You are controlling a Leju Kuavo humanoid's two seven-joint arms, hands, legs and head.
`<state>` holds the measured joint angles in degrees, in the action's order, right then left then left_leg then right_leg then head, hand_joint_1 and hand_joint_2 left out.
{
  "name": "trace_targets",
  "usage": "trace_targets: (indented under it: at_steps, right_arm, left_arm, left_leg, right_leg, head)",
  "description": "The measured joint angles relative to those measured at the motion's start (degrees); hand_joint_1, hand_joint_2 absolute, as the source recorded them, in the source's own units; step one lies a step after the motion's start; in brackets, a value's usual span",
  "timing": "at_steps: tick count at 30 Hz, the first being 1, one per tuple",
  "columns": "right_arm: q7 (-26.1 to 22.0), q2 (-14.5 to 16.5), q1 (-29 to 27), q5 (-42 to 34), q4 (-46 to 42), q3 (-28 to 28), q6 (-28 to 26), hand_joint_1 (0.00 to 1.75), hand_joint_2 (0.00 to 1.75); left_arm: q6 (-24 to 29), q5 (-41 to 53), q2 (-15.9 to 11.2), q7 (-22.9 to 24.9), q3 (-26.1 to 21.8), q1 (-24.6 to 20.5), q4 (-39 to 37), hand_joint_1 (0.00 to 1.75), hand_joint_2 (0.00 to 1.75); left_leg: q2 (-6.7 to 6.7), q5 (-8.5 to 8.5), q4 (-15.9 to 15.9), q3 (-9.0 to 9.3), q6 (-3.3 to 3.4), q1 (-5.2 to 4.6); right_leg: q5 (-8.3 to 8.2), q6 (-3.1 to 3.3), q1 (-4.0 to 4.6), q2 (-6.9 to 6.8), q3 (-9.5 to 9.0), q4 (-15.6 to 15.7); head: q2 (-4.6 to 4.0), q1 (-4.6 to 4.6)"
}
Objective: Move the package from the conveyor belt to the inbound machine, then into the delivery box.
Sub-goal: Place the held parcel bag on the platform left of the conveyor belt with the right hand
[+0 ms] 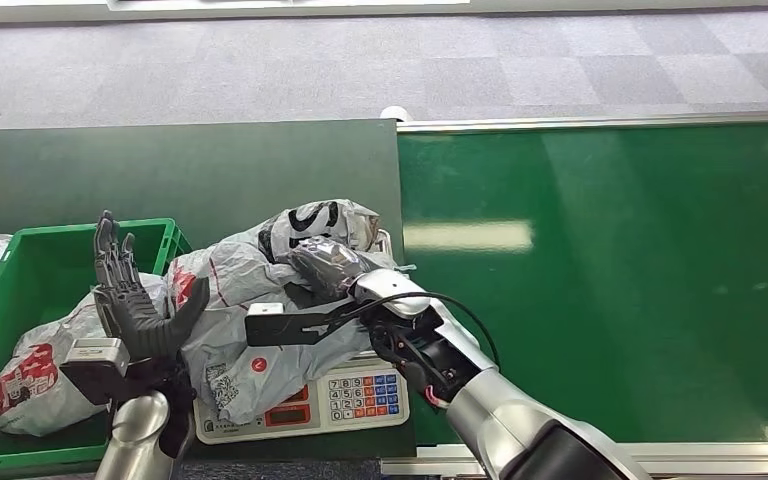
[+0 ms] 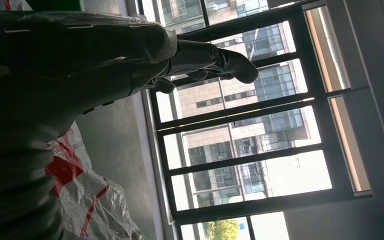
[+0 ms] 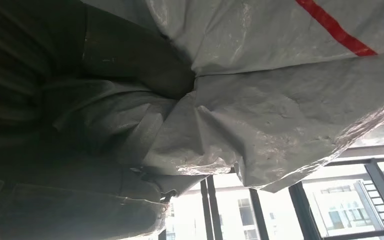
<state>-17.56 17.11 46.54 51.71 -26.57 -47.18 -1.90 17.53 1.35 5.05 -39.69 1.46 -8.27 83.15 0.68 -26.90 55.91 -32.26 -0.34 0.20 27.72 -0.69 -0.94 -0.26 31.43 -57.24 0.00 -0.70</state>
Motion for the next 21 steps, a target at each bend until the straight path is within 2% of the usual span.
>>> trace_targets:
  at_steps: [6, 11, 12, 15, 16, 21]
  right_arm:
    - [0.56, 0.37, 0.61, 0.45, 1.45, -1.67, 0.01, 1.75, 1.75]
    - [4.25, 0.92, 1.28, 0.92, 2.46, -2.61, 0.02, 1.75, 1.75]
    - [4.54, 0.97, 1.39, 0.82, 2.63, -2.64, 0.02, 1.62, 1.75]
    - [4.91, 1.03, 1.56, 0.6, 3.05, -2.73, -0.04, 0.31, 1.75]
    - [5.16, 1.04, 1.58, 0.31, 3.18, -2.73, -0.17, 0.0, 1.75]
    - [6.09, 0.56, 1.59, -3.75, 3.5, -1.14, -2.15, 0.0, 1.75]
  left_arm:
    - [-0.15, 0.01, -0.09, 0.05, 0.31, -0.5, -1.15, 0.0, 1.75]
    - [-0.46, 0.0, -0.16, 0.3, 0.88, -2.04, -2.84, 0.0, 1.75]
    - [-0.45, 0.0, -0.19, 0.31, 0.99, -2.26, -3.14, 0.0, 1.75]
    - [-0.37, 0.0, -0.3, 0.3, 1.21, -2.72, -3.84, 0.0, 1.75]
    - [-0.35, 0.0, -0.34, 0.3, 1.27, -2.79, -4.0, 0.0, 1.75]
    - [-0.26, -0.14, -0.67, 0.3, 1.34, -2.8, -4.7, 0.0, 1.75]
  left_leg:
    - [0.01, 0.0, 0.0, 0.0, 0.0, 0.0]
    - [0.01, 0.0, 0.0, 0.0, 0.0, 0.0]
    - [0.01, 0.0, 0.0, 0.0, 0.0, 0.0]
    - [0.01, 0.01, 0.01, 0.0, 0.0, 0.0]
    - [0.01, 0.01, 0.01, 0.0, 0.0, 0.0]
    - [0.0, 0.01, 0.01, 0.0, 0.0, 0.0]
  right_leg:
    - [0.0, 0.0, 0.0, 0.0, 0.01, 0.0]
    - [0.0, 0.0, 0.0, 0.0, 0.01, 0.0]
    - [0.0, 0.0, 0.0, 0.0, 0.0, 0.0]
    - [0.0, 0.0, 0.0, 0.0, 0.0, 0.0]
    - [0.0, 0.0, 0.0, 0.0, 0.0, 0.0]
    - [0.0, 0.0, 0.0, 0.0, 0.01, 0.0]
  head:
    - [0.0, 0.0]
    - [0.0, 0.0]
    - [0.0, 0.0]
    - [0.0, 0.0]
    - [0.0, 0.0]
    - [0.0, 0.0]
